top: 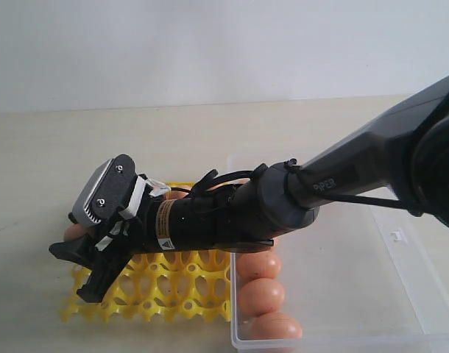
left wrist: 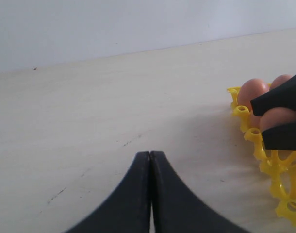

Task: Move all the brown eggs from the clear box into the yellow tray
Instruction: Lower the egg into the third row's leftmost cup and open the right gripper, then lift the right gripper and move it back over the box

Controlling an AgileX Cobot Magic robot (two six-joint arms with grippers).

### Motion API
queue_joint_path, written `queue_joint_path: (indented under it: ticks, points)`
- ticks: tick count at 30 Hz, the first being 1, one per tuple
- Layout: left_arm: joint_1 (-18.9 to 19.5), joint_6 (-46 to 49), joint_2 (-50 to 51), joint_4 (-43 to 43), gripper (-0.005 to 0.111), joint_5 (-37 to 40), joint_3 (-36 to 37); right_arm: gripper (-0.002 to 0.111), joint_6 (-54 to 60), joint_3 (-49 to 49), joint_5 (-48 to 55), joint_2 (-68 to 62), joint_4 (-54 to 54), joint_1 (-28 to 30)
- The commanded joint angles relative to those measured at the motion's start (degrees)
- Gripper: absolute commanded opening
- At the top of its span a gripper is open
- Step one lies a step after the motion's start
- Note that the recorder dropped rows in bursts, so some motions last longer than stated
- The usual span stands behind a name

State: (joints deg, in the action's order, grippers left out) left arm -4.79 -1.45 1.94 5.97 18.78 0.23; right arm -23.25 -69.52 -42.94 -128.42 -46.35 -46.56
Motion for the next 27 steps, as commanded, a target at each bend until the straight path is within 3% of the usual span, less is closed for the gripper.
queue_joint_path:
  ticks: [1, 5, 8, 20, 27]
  points:
    - [-0.40, -0.25, 0.14, -0.13, 0.000, -0.68, -0.23, 0.034, -0.46, -0.43, -0.47, 0.03, -0.09, -0.10]
    - [-0.40, -0.25, 0.14, -0.13, 0.000, -0.68, -0.23, 0.051, -0.46, -0.43, -0.47, 0.03, -0.09, -0.10]
    - [-0.40, -0.25, 0.14, -0.13, 0.000, -0.68, -0.23, 0.056, -0.46, -0.43, -0.47, 0.03, -0.09, -0.10]
    - [-0.40, -0.25, 0.14, -0.13, 0.000, -0.68, -0.23, 0.056, -0.99, -0.43, 0.23, 2.19, 0.02, -0.10]
    - [-0.40, -0.25, 0.14, -0.13, 0.000, -0.68, -0.23, 0.055, -9.14, -0.43, 10.70, 10.46, -0.70, 1.39]
